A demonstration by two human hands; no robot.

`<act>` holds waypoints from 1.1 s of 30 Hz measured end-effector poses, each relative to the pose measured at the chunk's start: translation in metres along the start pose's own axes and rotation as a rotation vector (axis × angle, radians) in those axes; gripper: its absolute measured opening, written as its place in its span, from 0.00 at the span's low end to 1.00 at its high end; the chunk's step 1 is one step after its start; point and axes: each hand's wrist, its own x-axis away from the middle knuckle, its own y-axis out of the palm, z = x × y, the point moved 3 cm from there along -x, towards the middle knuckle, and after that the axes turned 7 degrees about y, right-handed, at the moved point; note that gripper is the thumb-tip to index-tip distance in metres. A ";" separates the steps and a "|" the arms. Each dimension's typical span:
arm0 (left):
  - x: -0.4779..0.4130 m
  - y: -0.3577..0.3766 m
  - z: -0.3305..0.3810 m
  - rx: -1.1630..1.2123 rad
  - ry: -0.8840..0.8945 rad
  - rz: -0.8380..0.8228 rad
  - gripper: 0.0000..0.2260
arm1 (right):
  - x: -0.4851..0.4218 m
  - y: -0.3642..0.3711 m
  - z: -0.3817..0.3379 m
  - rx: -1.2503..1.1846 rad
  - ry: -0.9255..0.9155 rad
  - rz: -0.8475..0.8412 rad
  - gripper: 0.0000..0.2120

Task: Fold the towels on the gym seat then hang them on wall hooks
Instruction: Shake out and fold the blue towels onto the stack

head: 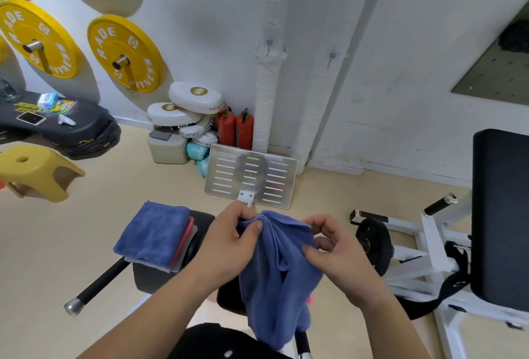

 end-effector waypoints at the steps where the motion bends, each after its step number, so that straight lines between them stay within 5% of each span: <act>1: -0.001 -0.001 0.002 0.005 -0.009 -0.008 0.04 | 0.001 -0.001 0.000 -0.059 -0.007 0.017 0.16; 4: -0.003 0.001 0.004 -0.027 -0.005 -0.053 0.03 | -0.002 0.003 -0.001 -0.169 -0.019 0.080 0.06; 9: -0.008 -0.003 -0.009 -0.088 0.058 -0.041 0.04 | -0.004 0.007 -0.005 -0.102 -0.017 0.162 0.07; 12: -0.018 -0.020 -0.029 -0.440 0.127 0.018 0.05 | -0.008 -0.001 0.005 -0.154 0.045 0.341 0.05; 16: -0.025 -0.044 -0.045 -0.795 0.007 -0.070 0.15 | -0.010 -0.008 0.015 -0.124 0.063 0.456 0.08; 22: -0.017 -0.047 -0.017 -0.960 -0.025 -0.049 0.10 | -0.010 -0.005 0.013 -0.088 0.055 0.536 0.10; 25: -0.015 -0.040 0.007 -0.835 0.034 0.010 0.12 | -0.010 -0.004 0.011 -0.106 0.035 0.609 0.09; 28: -0.018 -0.029 0.014 -0.307 -0.026 0.066 0.13 | -0.008 0.001 0.003 -0.155 0.010 0.629 0.07; 33: 0.003 0.005 0.023 0.062 -0.098 -0.006 0.09 | 0.000 0.037 -0.008 -0.113 -0.046 0.380 0.08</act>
